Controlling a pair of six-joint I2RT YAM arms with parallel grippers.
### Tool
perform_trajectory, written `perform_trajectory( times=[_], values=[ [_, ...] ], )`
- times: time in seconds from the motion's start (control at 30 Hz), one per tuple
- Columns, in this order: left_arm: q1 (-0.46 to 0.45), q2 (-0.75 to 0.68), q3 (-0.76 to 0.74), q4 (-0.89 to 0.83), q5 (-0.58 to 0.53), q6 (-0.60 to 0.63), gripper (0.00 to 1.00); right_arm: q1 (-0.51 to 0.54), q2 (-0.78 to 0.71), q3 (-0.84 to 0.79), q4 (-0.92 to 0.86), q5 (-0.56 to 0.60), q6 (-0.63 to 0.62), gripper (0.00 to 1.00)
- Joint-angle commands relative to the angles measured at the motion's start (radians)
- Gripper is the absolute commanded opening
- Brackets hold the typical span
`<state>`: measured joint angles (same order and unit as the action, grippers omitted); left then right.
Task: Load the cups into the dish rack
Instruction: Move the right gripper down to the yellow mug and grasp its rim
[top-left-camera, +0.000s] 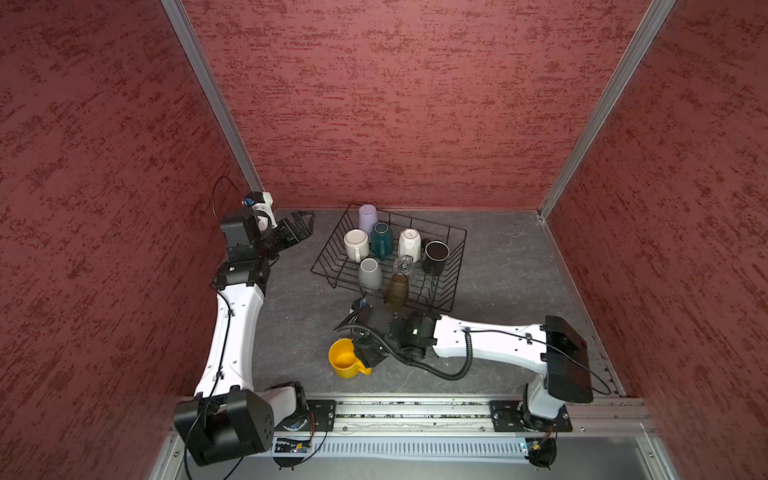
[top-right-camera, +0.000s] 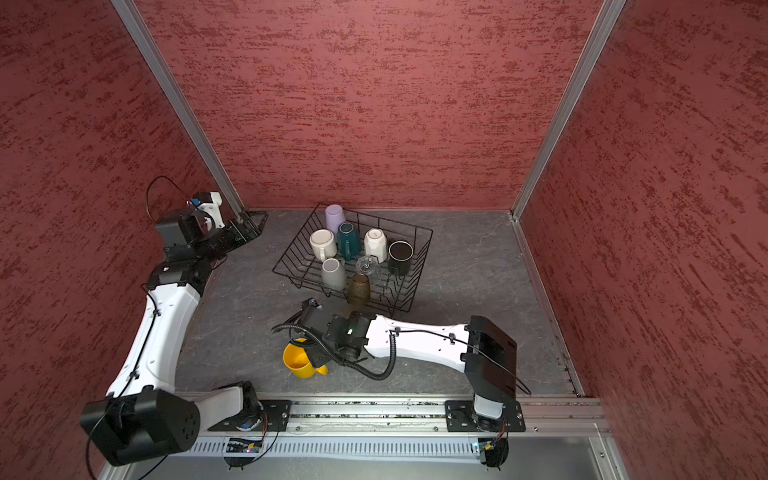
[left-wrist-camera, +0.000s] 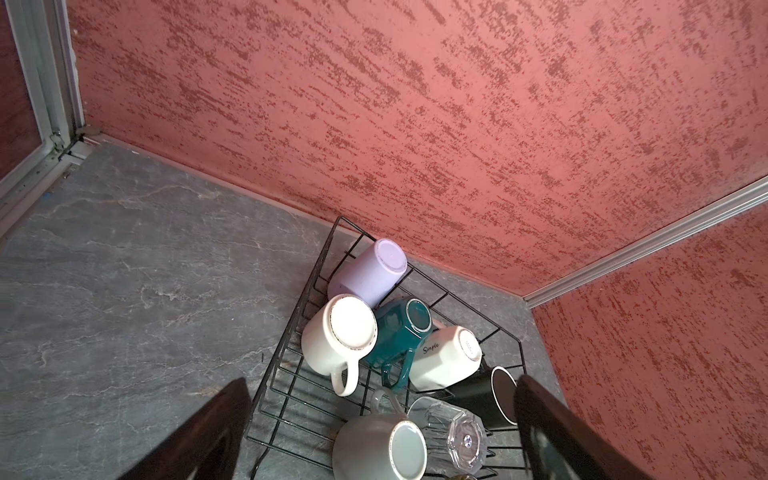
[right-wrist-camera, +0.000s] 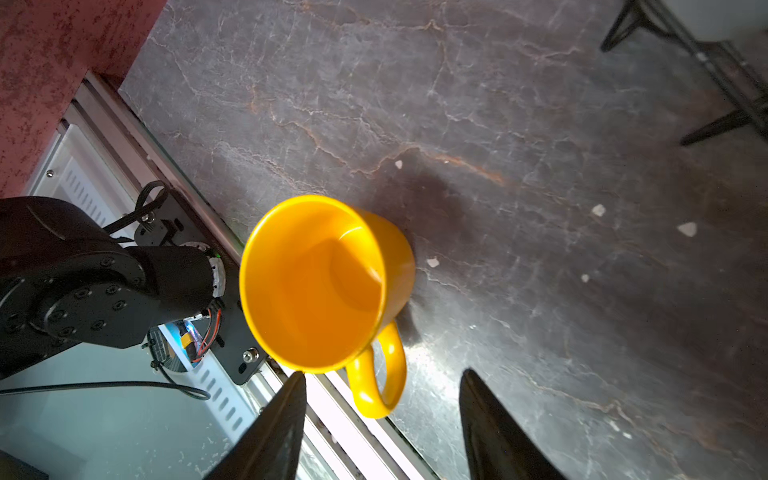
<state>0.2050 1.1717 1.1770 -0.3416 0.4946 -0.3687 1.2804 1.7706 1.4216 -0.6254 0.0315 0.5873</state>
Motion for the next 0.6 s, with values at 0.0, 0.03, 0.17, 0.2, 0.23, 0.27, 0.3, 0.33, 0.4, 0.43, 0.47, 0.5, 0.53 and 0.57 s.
perform_trajectory(
  times=[0.0,0.03,0.17,0.2,0.23,0.27,0.3,0.33,0.4,0.43,0.47,0.5,0.53,0.57],
  values=[
    [0.01,-0.033,-0.011,0.012,0.029,0.021,1.0,0.02,0.044,0.058,-0.046,0.018,0.019,0.59],
    [0.01,-0.039,-0.013,0.008,0.025,0.022,1.0,0.022,0.06,0.073,-0.059,0.022,0.021,0.59],
    [0.014,-0.073,-0.02,-0.002,0.011,0.042,1.0,0.022,0.116,0.135,-0.113,0.05,0.04,0.57],
    [0.016,-0.085,-0.032,0.013,0.01,0.039,1.0,0.022,0.127,0.149,-0.122,0.053,0.041,0.56],
    [0.017,-0.102,-0.052,0.042,0.011,0.033,1.0,0.022,0.144,0.165,-0.138,0.059,0.043,0.55],
    [0.019,-0.121,-0.077,0.074,0.01,0.024,1.0,0.022,0.161,0.183,-0.152,0.067,0.04,0.55],
    [0.019,-0.138,-0.098,0.106,0.01,0.014,1.0,0.022,0.178,0.199,-0.169,0.072,0.038,0.55],
    [0.022,-0.151,-0.12,0.138,0.008,0.004,1.0,0.022,0.197,0.219,-0.187,0.079,0.033,0.55],
    [0.023,-0.17,-0.14,0.159,0.007,-0.001,1.0,0.022,0.227,0.241,-0.198,0.088,0.026,0.52],
    [0.023,-0.171,-0.142,0.157,0.009,-0.001,1.0,0.022,0.241,0.249,-0.199,0.091,0.021,0.5],
    [0.024,-0.171,-0.141,0.152,0.017,0.0,1.0,0.021,0.255,0.26,-0.203,0.093,0.017,0.49],
    [0.024,-0.173,-0.141,0.151,0.023,0.002,1.0,0.022,0.268,0.271,-0.207,0.093,0.012,0.47],
    [0.025,-0.173,-0.14,0.15,0.023,0.004,1.0,0.021,0.28,0.281,-0.213,0.095,0.008,0.43],
    [0.025,-0.175,-0.138,0.145,0.02,0.006,1.0,0.021,0.286,0.288,-0.216,0.099,0.004,0.39]
  ],
)
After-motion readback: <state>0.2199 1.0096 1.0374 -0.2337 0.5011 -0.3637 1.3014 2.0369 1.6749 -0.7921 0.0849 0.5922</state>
